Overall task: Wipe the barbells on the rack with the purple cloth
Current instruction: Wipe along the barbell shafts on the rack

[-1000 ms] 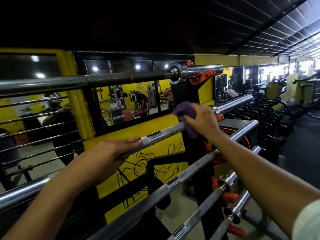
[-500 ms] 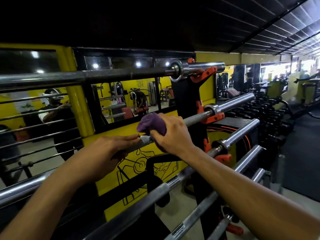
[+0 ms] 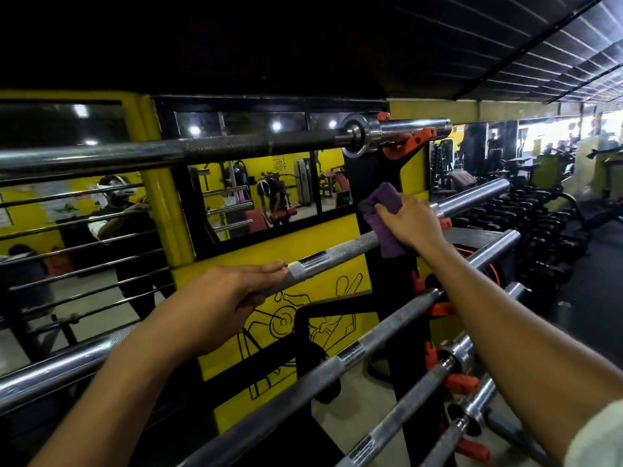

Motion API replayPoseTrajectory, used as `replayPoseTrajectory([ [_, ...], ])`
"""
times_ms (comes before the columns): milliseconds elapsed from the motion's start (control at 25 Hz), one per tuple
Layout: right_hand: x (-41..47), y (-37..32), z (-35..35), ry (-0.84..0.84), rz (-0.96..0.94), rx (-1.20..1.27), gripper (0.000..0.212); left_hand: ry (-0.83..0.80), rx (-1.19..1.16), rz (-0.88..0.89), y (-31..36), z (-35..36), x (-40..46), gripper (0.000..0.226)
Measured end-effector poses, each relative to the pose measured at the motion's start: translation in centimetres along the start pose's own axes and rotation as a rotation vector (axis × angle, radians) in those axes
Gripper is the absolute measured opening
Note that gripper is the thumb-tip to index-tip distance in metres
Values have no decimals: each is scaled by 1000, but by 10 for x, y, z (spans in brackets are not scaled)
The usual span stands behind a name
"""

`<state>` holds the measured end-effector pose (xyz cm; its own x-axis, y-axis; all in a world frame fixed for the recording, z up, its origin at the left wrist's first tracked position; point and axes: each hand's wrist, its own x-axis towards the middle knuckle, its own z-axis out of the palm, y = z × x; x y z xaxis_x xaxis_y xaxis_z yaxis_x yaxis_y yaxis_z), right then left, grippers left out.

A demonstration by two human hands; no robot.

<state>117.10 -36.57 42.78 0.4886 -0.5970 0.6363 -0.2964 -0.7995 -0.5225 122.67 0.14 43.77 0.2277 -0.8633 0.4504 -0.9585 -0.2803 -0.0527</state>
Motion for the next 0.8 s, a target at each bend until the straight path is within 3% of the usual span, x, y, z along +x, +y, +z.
replayPoseTrajectory([
  [200,-54,-88,4,-192,-272,-68,28,-10,-20,-9,3,-4,1,69],
  [280,-77,-103,-2,-209,-337,93,18,-17,-9,-16,5,-4,1,70],
  [360,-99,-97,-9,-143,-308,440,10,-6,-14,-10,6,-3,0,69],
  [480,-137,-59,0,95,114,1117,5,4,-40,-2,3,-2,0,69],
  [600,-157,-9,35,185,680,1845,23,22,-49,-28,2,0,0,65],
  [680,-145,8,54,94,761,2031,23,8,-32,-59,1,0,0,65],
  [800,-102,-1,50,94,822,1989,29,-11,-8,-80,1,0,-2,65],
])
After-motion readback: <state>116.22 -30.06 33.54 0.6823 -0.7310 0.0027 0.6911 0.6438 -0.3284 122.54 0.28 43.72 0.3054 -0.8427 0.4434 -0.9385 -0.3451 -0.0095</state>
